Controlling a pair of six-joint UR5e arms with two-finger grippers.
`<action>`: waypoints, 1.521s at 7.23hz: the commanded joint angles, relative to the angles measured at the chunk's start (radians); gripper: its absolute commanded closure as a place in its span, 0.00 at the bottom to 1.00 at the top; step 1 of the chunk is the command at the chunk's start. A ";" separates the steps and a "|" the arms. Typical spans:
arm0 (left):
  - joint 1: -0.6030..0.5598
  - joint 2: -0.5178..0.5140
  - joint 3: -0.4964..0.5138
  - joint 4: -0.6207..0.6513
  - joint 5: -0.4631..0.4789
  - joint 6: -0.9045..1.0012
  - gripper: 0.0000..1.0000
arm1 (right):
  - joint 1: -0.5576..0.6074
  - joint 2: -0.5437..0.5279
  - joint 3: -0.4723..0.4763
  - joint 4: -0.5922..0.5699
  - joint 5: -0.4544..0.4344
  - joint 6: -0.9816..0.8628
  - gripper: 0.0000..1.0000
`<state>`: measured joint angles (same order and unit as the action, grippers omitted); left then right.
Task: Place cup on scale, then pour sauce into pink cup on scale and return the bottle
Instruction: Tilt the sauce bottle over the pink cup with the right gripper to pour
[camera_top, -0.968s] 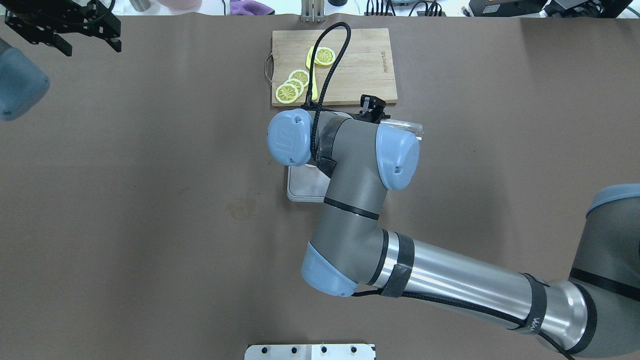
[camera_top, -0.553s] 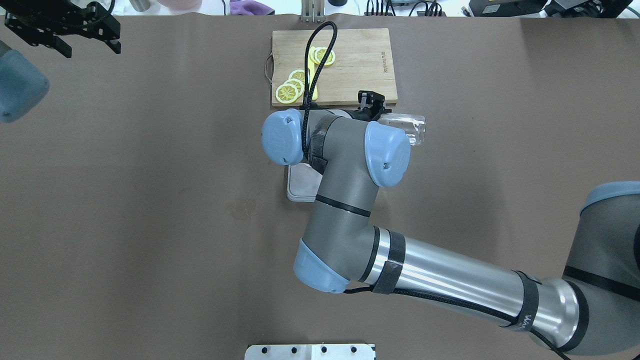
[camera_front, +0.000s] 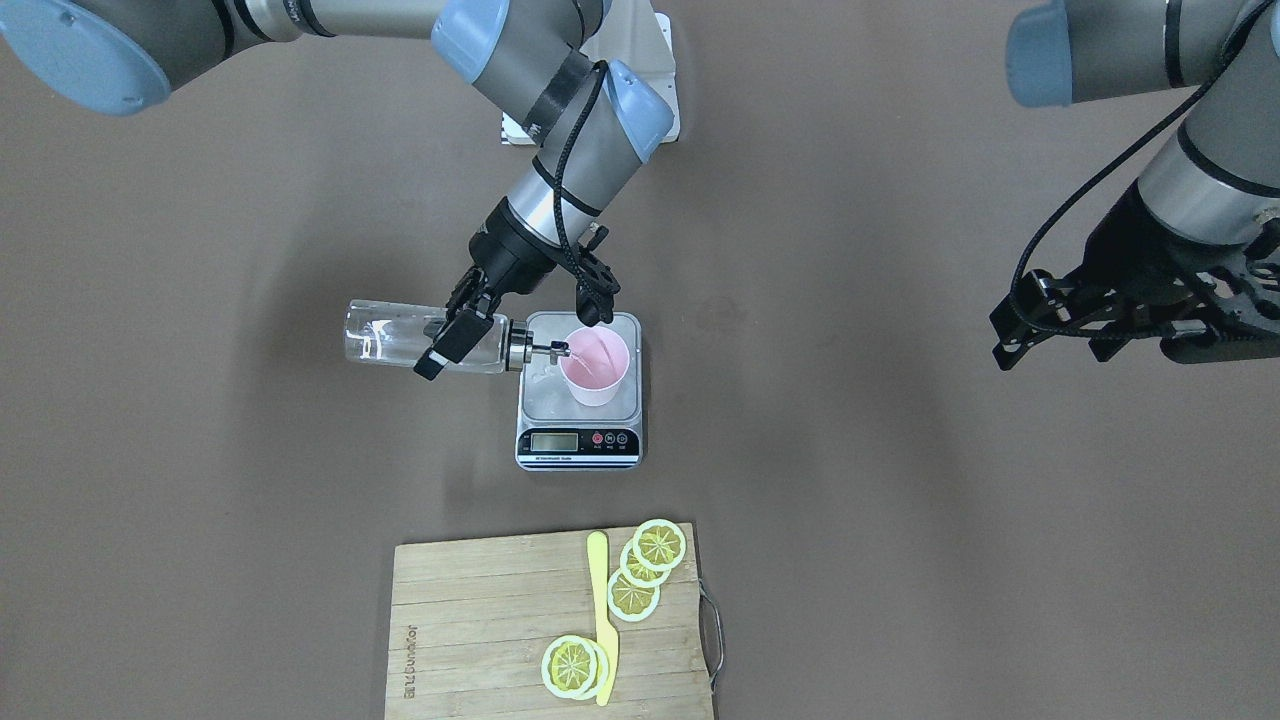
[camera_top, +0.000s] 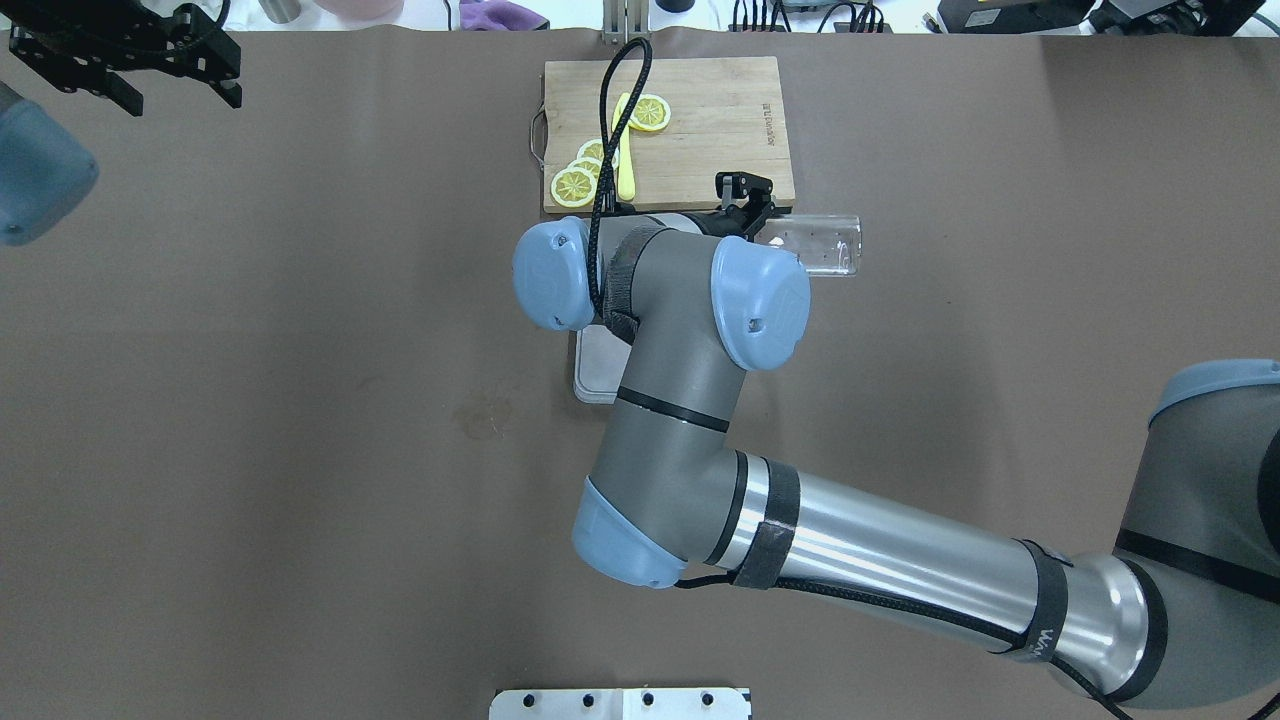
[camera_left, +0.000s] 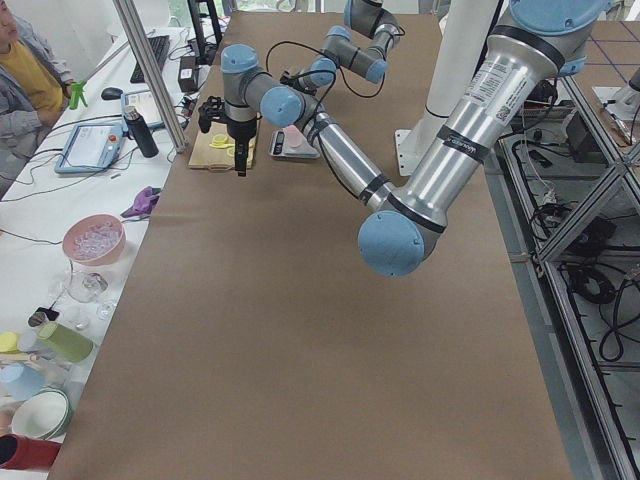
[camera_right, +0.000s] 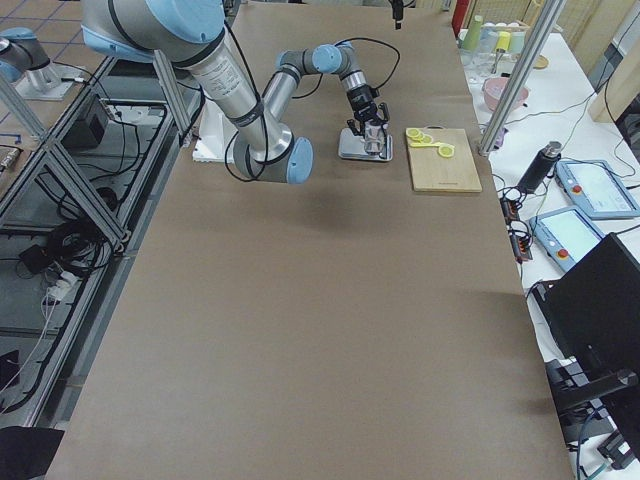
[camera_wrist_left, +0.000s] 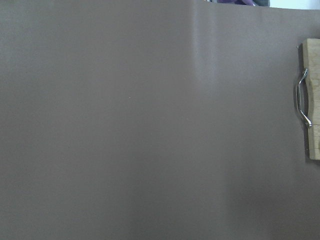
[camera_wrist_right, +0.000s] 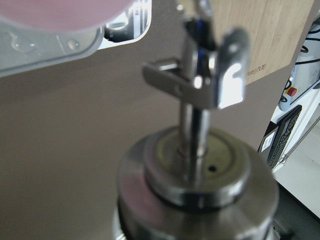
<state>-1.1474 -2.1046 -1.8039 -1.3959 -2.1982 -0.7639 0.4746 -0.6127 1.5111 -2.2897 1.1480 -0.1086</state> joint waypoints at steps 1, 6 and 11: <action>0.000 0.000 0.000 0.000 0.000 0.000 0.05 | -0.001 0.001 0.000 -0.004 -0.004 -0.009 1.00; 0.000 0.000 -0.002 0.000 0.002 0.000 0.04 | 0.002 -0.028 0.040 0.015 -0.011 0.062 1.00; 0.000 0.000 -0.028 0.008 0.002 -0.003 0.04 | 0.114 -0.391 0.400 0.436 0.203 0.202 1.00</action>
<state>-1.1474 -2.1058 -1.8295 -1.3891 -2.1966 -0.7668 0.5443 -0.8979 1.8339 -2.0015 1.2812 0.0600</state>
